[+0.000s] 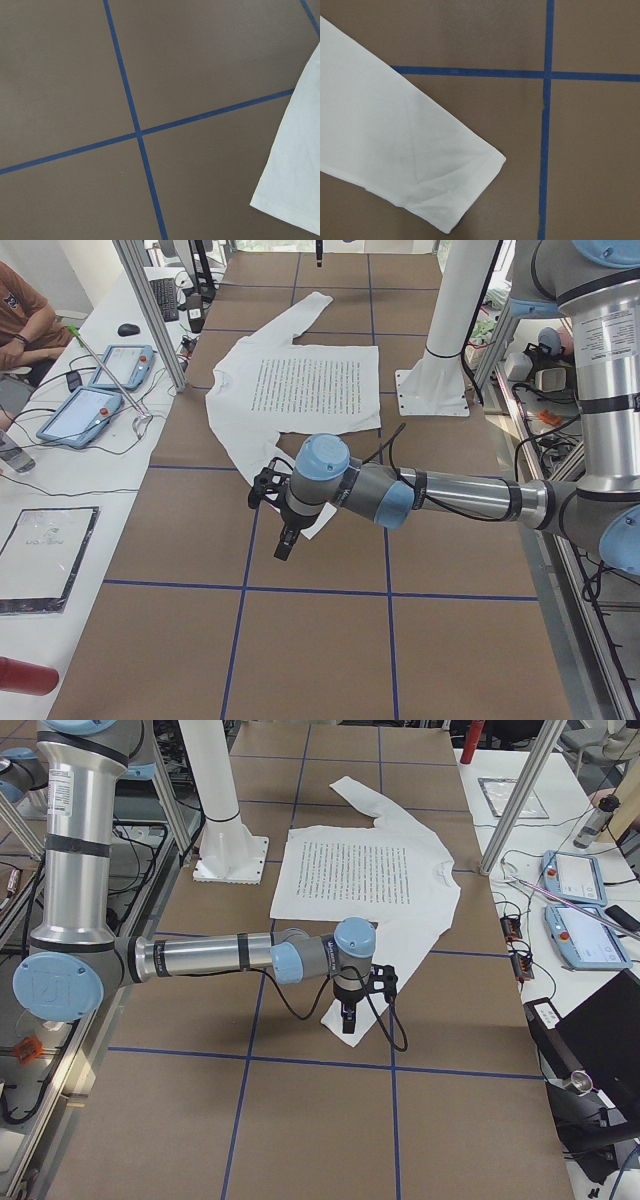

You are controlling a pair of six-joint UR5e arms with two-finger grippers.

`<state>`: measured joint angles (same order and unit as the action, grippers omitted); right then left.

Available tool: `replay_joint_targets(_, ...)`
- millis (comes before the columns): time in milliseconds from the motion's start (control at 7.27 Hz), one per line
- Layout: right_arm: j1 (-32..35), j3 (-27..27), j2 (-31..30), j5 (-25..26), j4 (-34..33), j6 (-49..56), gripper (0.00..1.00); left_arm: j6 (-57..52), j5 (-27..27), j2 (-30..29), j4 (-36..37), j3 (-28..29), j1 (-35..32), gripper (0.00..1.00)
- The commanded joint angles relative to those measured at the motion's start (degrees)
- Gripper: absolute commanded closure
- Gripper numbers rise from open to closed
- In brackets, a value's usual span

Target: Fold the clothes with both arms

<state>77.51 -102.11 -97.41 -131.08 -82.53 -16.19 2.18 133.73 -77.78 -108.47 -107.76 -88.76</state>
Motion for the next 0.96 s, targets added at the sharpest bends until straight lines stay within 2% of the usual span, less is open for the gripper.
replay_joint_targets(0, 0.01, 0.15, -0.24, 0.03, 0.00, -0.07, 0.00, 0.37, 0.48, 0.00, 0.10, -0.26, 0.00, 0.00)
replay_joint_targets(825, -0.08, 0.59, 1.34, -0.93, -0.09, -0.25, 0.00, 0.19, 0.66, 0.61, -0.34, -0.52, 0.08, 0.00)
